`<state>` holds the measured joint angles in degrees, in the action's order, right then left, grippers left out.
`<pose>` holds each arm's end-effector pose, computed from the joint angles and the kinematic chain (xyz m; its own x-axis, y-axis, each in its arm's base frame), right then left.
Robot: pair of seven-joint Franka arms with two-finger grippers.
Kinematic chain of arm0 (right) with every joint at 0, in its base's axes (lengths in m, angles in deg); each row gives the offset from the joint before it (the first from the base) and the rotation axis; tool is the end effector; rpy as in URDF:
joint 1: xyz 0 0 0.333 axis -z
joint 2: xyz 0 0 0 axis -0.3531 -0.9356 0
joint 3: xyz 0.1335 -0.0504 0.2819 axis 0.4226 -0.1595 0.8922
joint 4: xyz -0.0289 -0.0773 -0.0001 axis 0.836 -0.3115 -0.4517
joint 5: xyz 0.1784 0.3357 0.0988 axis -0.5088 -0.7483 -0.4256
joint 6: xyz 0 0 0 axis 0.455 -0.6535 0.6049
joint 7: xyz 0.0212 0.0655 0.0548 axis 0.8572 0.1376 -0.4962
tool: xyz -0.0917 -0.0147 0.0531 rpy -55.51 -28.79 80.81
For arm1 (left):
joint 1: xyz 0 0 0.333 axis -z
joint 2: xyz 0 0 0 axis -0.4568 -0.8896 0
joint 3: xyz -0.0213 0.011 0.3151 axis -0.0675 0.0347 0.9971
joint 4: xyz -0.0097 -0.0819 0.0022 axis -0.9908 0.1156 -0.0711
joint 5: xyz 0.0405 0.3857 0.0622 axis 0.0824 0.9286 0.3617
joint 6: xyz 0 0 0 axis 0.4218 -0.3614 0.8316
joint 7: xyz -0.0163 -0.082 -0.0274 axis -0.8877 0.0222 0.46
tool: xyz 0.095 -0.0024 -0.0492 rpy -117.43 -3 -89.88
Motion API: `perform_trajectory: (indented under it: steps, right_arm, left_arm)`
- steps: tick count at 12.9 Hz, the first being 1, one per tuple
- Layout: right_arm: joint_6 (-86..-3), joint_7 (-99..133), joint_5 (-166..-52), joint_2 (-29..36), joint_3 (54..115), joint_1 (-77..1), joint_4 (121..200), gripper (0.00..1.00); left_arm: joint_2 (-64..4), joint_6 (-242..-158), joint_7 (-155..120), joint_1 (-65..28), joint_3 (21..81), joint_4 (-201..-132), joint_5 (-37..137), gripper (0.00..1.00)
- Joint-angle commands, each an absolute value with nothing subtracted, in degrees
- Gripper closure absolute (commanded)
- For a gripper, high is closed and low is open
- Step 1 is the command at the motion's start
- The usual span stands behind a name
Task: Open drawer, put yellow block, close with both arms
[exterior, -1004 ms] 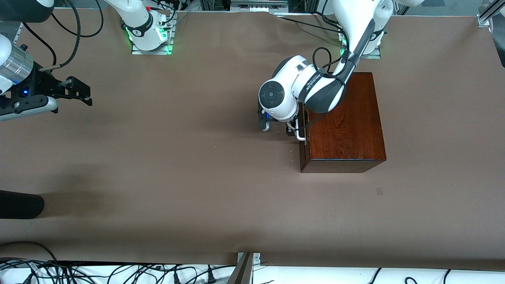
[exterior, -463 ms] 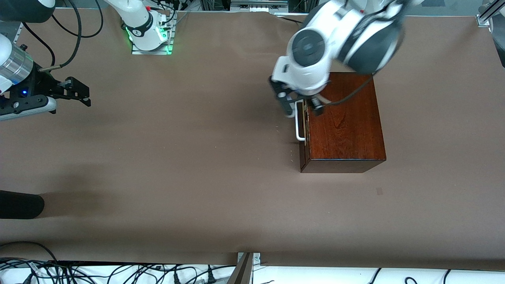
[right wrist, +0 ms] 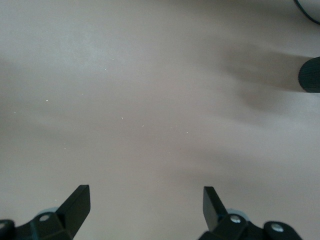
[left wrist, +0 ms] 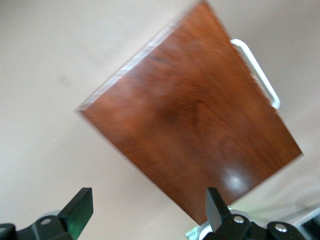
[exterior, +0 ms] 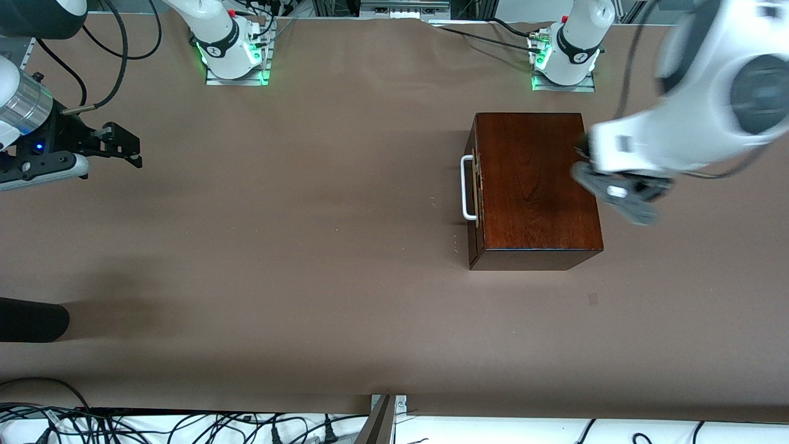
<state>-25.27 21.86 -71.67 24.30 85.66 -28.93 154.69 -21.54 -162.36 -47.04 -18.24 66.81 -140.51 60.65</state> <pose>0.5742 0.0418 0.5833 0.9708 0.2399 0.0076 0.2398 -0.9708 0.0085 0.6105 -0.1171 0.5675 0.8048 -0.5617 -0.1918 -0.5614 -0.8253 0.0613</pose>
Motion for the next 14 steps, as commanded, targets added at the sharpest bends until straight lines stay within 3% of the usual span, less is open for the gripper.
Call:
perform_trajectory:
  steps: [1, 6, 8, 10, 14]
  right_arm:
    - [-24.50, 21.72, -71.01, 23.69, 86.10, -28.06, 153.28, 0.00]
    - [-24.24, 21.46, -70.93, 23.78, 86.09, -28.24, 153.37, 0.00]
    - [-23.54, 21.46, -70.93, 23.78, 86.18, -28.32, 153.28, 0.00]
    - [-23.27, 21.46, -70.93, 23.87, 86.18, -28.41, 153.28, 0.00]
    - [-23.27, 21.37, -70.93, 23.87, 86.18, -28.41, 153.28, 0.00]
  left_arm:
    - [-16.23, -166.41, -36.44, -23.03, 66.36, -146.99, 59.54, 0.00]
    - [-5.59, -179.60, -24.88, -29.19, 66.01, -162.03, 59.19, 0.00]
    - [-5.32, -179.96, -24.44, -29.99, 65.40, -162.84, 59.36, 0.00]
    - [-5.14, -179.96, -24.44, -33.40, 61.02, -163.28, 59.71, 0.00]
    - [-4.79, -179.79, -24.17, -31.15, 62.40, -163.28, 59.80, 0.00]
